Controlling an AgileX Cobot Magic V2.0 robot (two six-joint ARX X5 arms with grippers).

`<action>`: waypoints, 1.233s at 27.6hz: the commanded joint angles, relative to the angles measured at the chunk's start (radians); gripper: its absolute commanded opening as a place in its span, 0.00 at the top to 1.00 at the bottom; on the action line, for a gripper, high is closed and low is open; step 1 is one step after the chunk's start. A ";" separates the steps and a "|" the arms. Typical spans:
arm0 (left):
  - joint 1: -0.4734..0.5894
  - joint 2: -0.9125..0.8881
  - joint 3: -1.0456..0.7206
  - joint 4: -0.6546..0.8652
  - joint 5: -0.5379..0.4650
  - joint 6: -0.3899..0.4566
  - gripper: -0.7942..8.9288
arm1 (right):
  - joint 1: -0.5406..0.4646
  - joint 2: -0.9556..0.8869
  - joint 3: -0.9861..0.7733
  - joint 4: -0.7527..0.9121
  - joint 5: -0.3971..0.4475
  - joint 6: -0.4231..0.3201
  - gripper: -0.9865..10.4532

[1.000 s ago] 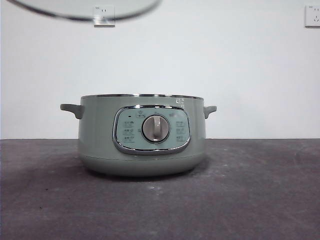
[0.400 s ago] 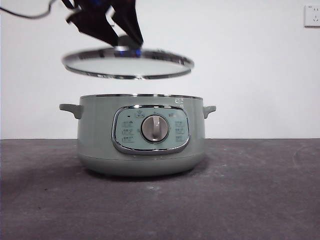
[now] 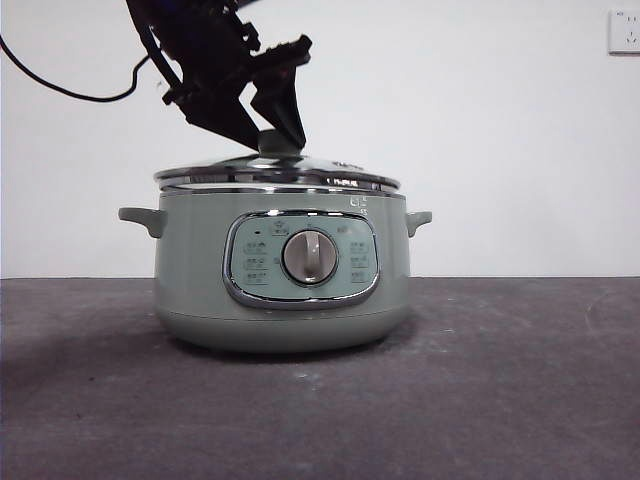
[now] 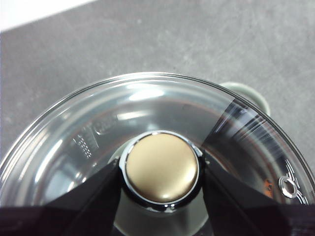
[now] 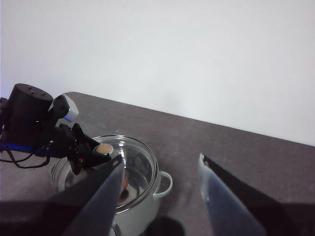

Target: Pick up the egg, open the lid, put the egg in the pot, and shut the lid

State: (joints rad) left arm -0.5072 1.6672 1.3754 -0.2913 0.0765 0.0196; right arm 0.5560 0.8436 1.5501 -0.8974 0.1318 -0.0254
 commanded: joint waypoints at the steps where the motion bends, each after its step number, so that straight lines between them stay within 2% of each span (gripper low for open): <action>1: -0.004 0.002 0.021 0.050 0.002 0.008 0.93 | 0.001 0.000 -0.002 -0.007 -0.001 0.010 0.69; 18: -0.017 0.028 0.021 0.021 0.002 -0.016 0.93 | 0.001 0.000 -0.002 -0.018 -0.001 0.009 0.69; 20: -0.017 0.028 0.021 0.008 0.003 -0.025 0.89 | 0.001 0.000 -0.002 -0.023 -0.001 0.009 0.69; 21: -0.017 0.028 0.021 0.001 0.003 -0.027 0.84 | 0.001 0.000 -0.002 -0.027 -0.001 0.009 0.69; 25: -0.017 0.027 0.021 -0.010 0.003 -0.027 0.35 | 0.001 0.000 -0.002 -0.058 -0.002 0.009 0.69; 27: -0.017 0.027 0.021 -0.011 0.003 -0.027 0.30 | 0.001 0.001 -0.002 -0.078 -0.002 0.010 0.69; 32: -0.017 0.018 0.021 -0.026 0.003 -0.027 0.30 | 0.002 0.001 -0.002 -0.136 -0.003 0.010 0.69; 34: -0.017 0.008 0.021 -0.035 0.003 -0.027 0.30 | 0.002 0.006 -0.002 -0.161 -0.029 0.010 0.69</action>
State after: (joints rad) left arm -0.5201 1.6855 1.3922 -0.3283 0.0776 -0.0010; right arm 0.5560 0.8471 1.5501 -1.0576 0.1143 -0.0246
